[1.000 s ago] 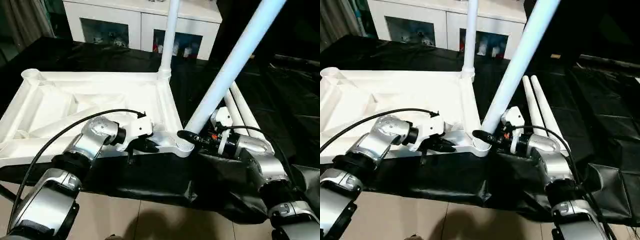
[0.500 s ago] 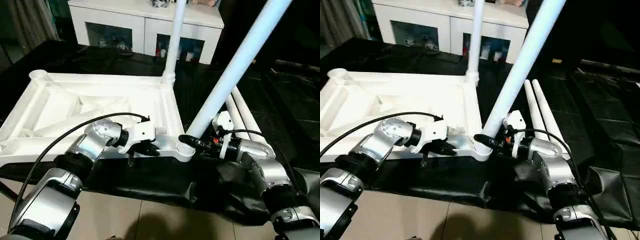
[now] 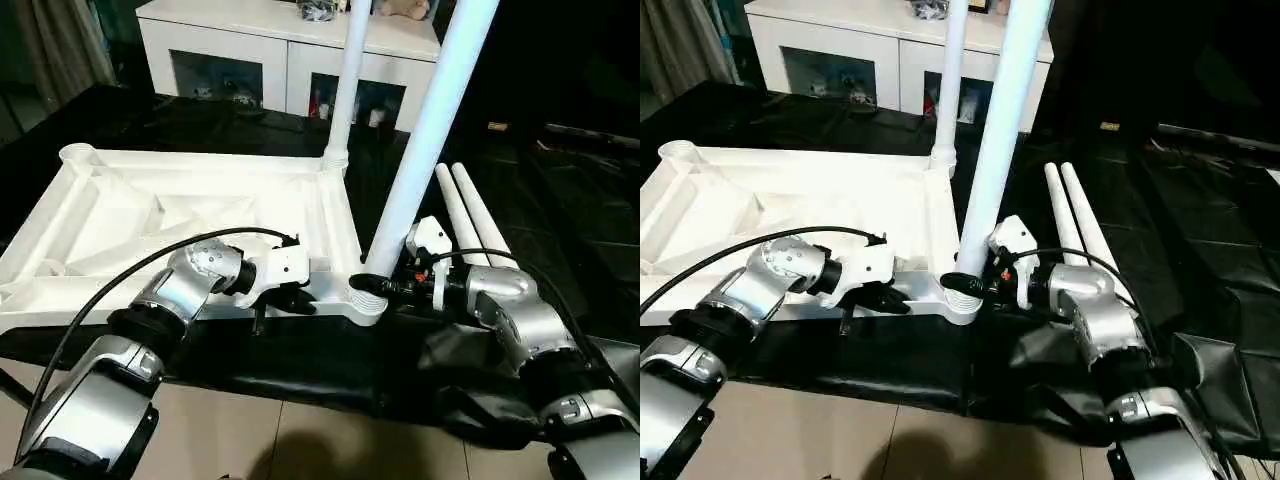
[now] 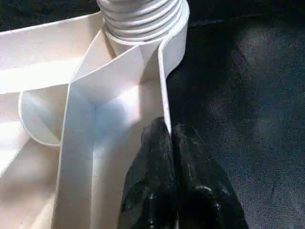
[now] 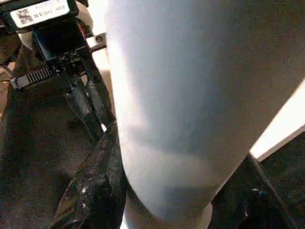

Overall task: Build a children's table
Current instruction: Insert table leg to table base

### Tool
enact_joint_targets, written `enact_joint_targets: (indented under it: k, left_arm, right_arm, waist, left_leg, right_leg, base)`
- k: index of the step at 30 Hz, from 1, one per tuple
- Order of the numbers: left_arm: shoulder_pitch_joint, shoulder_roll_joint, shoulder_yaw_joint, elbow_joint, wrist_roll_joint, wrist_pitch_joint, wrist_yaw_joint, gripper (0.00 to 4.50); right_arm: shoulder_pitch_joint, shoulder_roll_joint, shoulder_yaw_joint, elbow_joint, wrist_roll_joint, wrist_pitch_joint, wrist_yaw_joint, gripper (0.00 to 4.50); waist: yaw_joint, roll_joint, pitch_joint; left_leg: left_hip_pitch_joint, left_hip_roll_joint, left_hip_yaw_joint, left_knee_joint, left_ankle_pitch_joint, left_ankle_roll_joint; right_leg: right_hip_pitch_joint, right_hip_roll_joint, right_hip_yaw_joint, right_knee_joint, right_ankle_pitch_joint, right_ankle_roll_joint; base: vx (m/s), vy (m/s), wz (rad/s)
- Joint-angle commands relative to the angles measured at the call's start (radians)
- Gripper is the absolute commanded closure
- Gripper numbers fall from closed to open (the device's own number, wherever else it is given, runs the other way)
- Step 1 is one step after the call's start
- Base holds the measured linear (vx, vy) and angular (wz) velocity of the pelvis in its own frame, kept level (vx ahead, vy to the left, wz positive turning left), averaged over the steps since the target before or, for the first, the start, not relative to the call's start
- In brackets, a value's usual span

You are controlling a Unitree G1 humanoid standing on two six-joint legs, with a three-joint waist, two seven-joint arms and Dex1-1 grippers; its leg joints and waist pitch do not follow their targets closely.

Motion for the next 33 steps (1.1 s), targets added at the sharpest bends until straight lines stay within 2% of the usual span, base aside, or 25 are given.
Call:
enact_joint_targets:
  k: [1, 12, 19, 22, 23, 24, 27, 29, 32, 33]
  left_arm:
    - [-0.019, 0.009, -0.031, 0.005, 0.044, -0.017, -0.02, 4.5]
    - [-0.026, 0.019, -0.029, 0.032, 0.046, -0.031, -0.025, 4.5]
    - [-0.029, 0.018, -0.03, 0.038, 0.043, -0.007, -0.032, 4.5]
    - [-0.032, 0.008, -0.028, 0.045, 0.04, 0.027, -0.023, 4.5]
    - [-0.037, -0.002, -0.024, 0.047, 0.041, 0.075, -0.006, 4.5]
    - [-0.037, -0.002, -0.024, 0.047, 0.041, 0.076, -0.006, 4.5]
    - [-0.05, -0.026, -0.022, 0.068, 0.049, 0.148, 0.035, 4.5]
    - [-0.06, -0.049, -0.022, 0.086, 0.055, 0.186, 0.067, 4.5]
    - [-0.078, -0.107, -0.029, 0.12, 0.083, 0.272, 0.154, 4.5]
    - [-0.08, -0.123, -0.029, 0.126, 0.085, 0.292, 0.172, 4.5]
  right_arm:
    - [0.061, -0.031, 0.078, 0.142, -0.113, 0.065, -0.01, 2.64]
    - [0.061, -0.017, 0.069, 0.15, -0.112, 0.037, -0.016, 2.64]
    - [0.042, 0.013, 0.046, 0.189, -0.12, 0.035, -0.126, 2.64]
    - [0.031, 0.031, 0.02, 0.211, -0.118, 0.05, -0.213, 2.64]
    - [0.029, 0.05, -0.007, 0.219, -0.109, 0.074, -0.285, 2.64]
    - [0.029, 0.05, -0.007, 0.219, -0.109, 0.074, -0.286, 2.64]
    - [0.027, 0.097, -0.056, 0.239, -0.091, 0.132, -0.433, 2.64]
    - [0.016, 0.126, -0.077, 0.269, -0.087, 0.147, -0.526, 2.64]
    - [-0.024, 0.18, -0.108, 0.341, -0.074, 0.144, -0.674, 2.64]
    - [-0.034, 0.191, -0.114, 0.355, -0.068, 0.143, -0.698, 2.64]
  waist:
    - [-0.001, 0.02, -0.039]
    - [-0.003, 0.022, -0.036]
    - [-0.005, 0.018, -0.033]
    - [-0.015, 0.016, -0.029]
    - [-0.018, 0.017, -0.028]
    - [-0.02, 0.02, -0.025]
    - [-0.03, 0.022, -0.022]
    - [-0.037, 0.023, -0.023]
    - [-0.046, 0.031, -0.023]
    - [-0.047, 0.034, -0.021]
  left_leg:
    - [-0.001, 0.032, -0.006, -0.074, -0.269, 0.002]
    - [0.0, 0.033, -0.008, -0.079, -0.307, -0.002]
    - [0.001, 0.034, -0.01, -0.084, -0.32, -0.006]
    - [-0.001, 0.033, -0.014, -0.088, -0.35, -0.018]
    - [0.0, 0.034, -0.017, -0.09, -0.371, -0.021]
    - [0.002, 0.034, -0.019, -0.092, -0.392, -0.027]
    - [0.007, 0.032, -0.027, -0.095, -0.46, -0.039]
    - [0.009, 0.031, -0.032, -0.097, -0.489, -0.044]
    - [0.004, 0.031, -0.042, -0.101, -0.523, -0.056]
    - [0.008, 0.03, -0.044, -0.102, -0.549, -0.058]
  right_leg:
    - [0.029, -0.065, 0.055, -0.077, -0.174, -0.205]
    - [0.024, -0.067, 0.056, -0.085, -0.231, -0.193]
    - [0.019, -0.07, 0.057, -0.091, -0.292, -0.175]
    - [0.017, -0.072, 0.056, -0.099, -0.378, -0.153]
    - [0.015, -0.074, 0.056, -0.104, -0.419, -0.141]
    - [0.012, -0.075, 0.056, -0.107, -0.452, -0.132]
    - [0.005, -0.075, 0.052, -0.121, -0.55, -0.099]
    - [0.003, -0.077, 0.048, -0.127, -0.586, -0.084]
    - [0.008, -0.079, 0.037, -0.13, -0.584, -0.079]
    - [0.006, -0.077, 0.032, -0.136, -0.586, -0.073]
  base:
    - [0.0, 0.0, 0.0]
    - [0.0, 0.0, 0.0]
    - [0.0, 0.0, 0.0]
    - [0.0, 0.0, 0.0]
    - [0.0, 0.0, 0.0]
    - [0.0, 0.0, 0.0]
    - [0.0, 0.0, 0.0]
    - [0.0, 0.0, 0.0]
    - [-0.012, 0.012, -0.06]
    - [-0.036, 0.036, -0.18]
